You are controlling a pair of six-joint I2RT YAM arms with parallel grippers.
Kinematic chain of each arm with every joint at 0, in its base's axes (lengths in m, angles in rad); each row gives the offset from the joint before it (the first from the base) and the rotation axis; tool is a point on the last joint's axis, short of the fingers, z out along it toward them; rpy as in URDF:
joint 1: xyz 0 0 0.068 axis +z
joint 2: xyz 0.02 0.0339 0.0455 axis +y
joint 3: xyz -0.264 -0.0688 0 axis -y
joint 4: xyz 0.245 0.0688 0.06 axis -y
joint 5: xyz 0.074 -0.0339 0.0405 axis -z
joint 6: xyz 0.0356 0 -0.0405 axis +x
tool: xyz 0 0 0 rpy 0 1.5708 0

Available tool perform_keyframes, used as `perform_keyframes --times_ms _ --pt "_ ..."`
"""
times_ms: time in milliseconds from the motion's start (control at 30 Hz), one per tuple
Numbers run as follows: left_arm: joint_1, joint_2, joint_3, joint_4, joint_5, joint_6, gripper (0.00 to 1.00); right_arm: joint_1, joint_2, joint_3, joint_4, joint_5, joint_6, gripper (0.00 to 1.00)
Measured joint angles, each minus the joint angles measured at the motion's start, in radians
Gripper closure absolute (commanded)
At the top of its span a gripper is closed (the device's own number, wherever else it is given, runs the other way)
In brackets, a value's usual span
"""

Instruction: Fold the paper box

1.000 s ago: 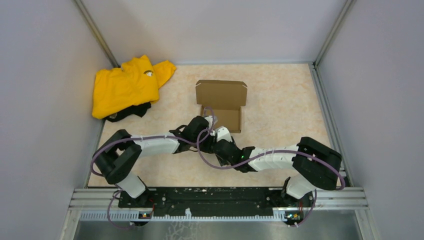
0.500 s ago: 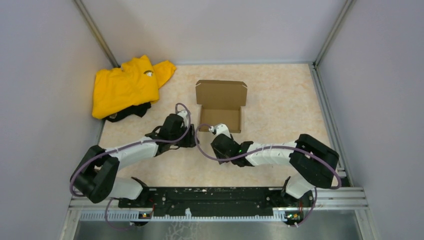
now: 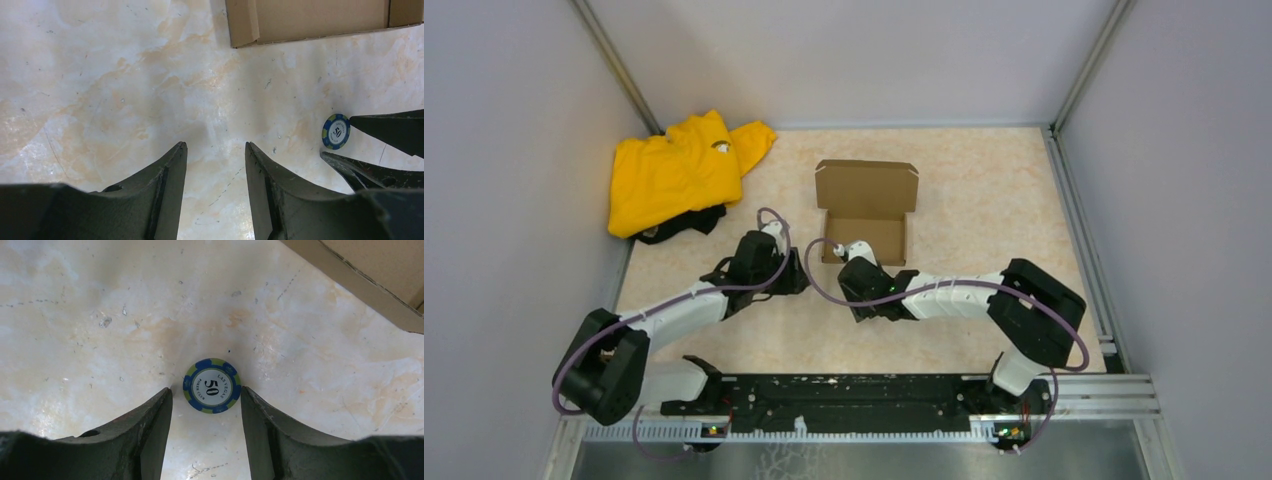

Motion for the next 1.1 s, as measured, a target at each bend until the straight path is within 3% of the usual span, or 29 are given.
perform_keyframes --times_ms 633,1100 --pt "0.009 -0.003 0.0 0.0 0.002 0.011 0.47 -0.016 0.053 0.072 -0.058 -0.034 -0.003 0.5" --pt "0.009 -0.003 0.0 0.002 0.009 0.011 0.47 -0.032 0.056 0.077 -0.064 -0.047 -0.002 0.59"
